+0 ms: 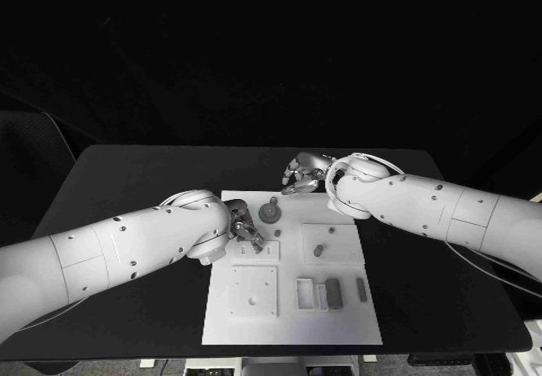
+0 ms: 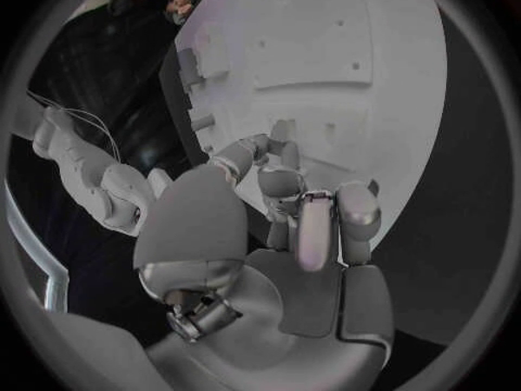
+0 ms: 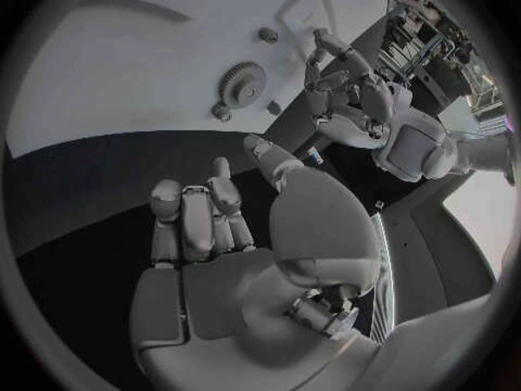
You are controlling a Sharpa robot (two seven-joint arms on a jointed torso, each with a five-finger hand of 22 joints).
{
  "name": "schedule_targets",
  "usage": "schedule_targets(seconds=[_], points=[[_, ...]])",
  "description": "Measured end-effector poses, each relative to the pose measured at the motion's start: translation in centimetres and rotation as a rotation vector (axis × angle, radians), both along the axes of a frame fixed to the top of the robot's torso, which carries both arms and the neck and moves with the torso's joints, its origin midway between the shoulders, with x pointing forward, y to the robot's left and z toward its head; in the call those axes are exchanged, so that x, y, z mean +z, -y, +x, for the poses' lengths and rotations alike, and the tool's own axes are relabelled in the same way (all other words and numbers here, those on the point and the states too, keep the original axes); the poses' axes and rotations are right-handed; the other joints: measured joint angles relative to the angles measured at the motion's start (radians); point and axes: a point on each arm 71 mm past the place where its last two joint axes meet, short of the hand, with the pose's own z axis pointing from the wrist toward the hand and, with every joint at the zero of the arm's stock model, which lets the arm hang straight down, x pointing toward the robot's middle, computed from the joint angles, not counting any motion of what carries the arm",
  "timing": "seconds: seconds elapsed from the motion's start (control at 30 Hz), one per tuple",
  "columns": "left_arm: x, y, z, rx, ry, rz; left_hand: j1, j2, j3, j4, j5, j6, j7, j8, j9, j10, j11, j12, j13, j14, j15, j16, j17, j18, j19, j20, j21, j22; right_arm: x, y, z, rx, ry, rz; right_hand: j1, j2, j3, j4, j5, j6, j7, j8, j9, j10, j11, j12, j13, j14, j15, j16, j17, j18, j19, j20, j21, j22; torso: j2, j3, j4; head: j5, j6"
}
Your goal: Assemble the parts on the task board
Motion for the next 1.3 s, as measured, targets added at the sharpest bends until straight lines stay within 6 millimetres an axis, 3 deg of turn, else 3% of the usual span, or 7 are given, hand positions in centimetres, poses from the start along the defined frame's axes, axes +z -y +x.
schedule_targets(seconds=[0.2, 0.33, 0.43, 0.83, 1.3], points=[[0.4, -0.9, -0.1, 0.023, 0.068, -0.027, 0.004, -0.004, 0.0, 0.0, 0.063, 0.001, 0.001, 0.0, 0.0, 0.006, -0.005, 0.015, 0.0, -0.002, -0.002, 0.019, 0.008, -0.001, 0.014, 0.0, 0.0, 0.007, 0.0, 0.1, -0.1, 0.0, 0.0, 0.0, 0.0, 0.0, 0.003, 0.003, 0.0, 0.0, 0.0, 0.0, 0.0, 0.0, 0.0, 0.0, 0.0, 0.001, 0.001, 0.0, 0.0, 0.0, 0.0, 0.0, 0.0, 0.0, 0.0, 0.0005, 0.0, -0.001, -0.003], [0.4, -1.4, -0.4, 0.047, 0.112, -0.054, 0.004, -0.004, 0.0, 0.0, 0.064, 0.001, 0.001, 0.0, 0.0, 0.006, -0.005, 0.021, 0.0, -0.002, -0.002, 0.027, 0.012, -0.003, 0.025, -0.004, 0.0, 0.01, 0.1, 0.3, -0.1, -0.002, 0.0, -0.001, 0.0, 0.0, 0.003, 0.003, 0.0, -0.001, 0.001, 0.0, 0.0, 0.0, 0.0, 0.0, 0.0, -0.001, -0.001, 0.0, 0.0, 0.0, 0.0, 0.0, 0.0, 0.0, -0.001, 0.0006, 0.0, -0.002, -0.005], [0.6, -1.7, -0.6, 0.068, 0.142, -0.081, 0.004, -0.004, 0.0, 0.0, 0.094, 0.001, 0.001, 0.0, 0.0, 0.009, -0.009, 0.021, 0.0, -0.001, -0.002, 0.032, 0.014, -0.007, 0.026, -0.004, 0.0, 0.012, 0.1, 0.5, -0.2, -0.004, 0.0, -0.002, 0.0, 0.0, 0.003, 0.003, 0.0, -0.002, 0.002, 0.0, 0.0, 0.0, 0.0, 0.0, 0.0, -0.002, -0.002, 0.0, 0.0, 0.0, 0.0, 0.0, 0.0, 0.0, -0.001, 0.0006, 0.0007, -0.003, -0.005], [0.4, -1.7, -1.7, 0.12, 0.154, -0.167, 0.004, -0.004, 0.0, 0.0, 0.104, 0.001, 0.001, 0.0, 0.0, 0.006, -0.013, 0.026, 0.0, 0.002, -0.005, 0.036, 0.015, -0.008, 0.034, -0.005, 0.0, 0.014, 0.1, 0.8, -0.2, -0.007, 0.0, -0.003, 0.0, 0.0, 0.003, 0.003, 0.0, -0.002, 0.002, 0.0, 0.0, 0.0, 0.0, 0.0, 0.0, -0.002, -0.002, 0.0, -0.001, 0.0, 0.0, 0.0, 0.0, 0.0, -0.002, 0.0, 0.0007, -0.001, -0.009], [-0.3, -1.9, -2.3, 0.172, 0.116, -0.196, 0.004, -0.004, -0.002, -0.002, 0.109, 0.001, 0.001, 0.0, 0.0, 0.006, -0.012, 0.026, 0.0, 0.001, -0.005, 0.036, 0.016, -0.009, 0.034, -0.005, 0.0, 0.014, -0.2, 0.8, -0.2, -0.008, -0.004, -0.003, 0.0, 0.0, 0.003, 0.003, 0.004, -0.001, 0.001, 0.0, -0.001, 0.0, 0.0, 0.0, 0.0, -0.001, -0.001, 0.0, -0.001, 0.0, 0.0, 0.0, 0.0, 0.0, -0.003, 0.0025, 0.0007, 0.005, -0.022]])
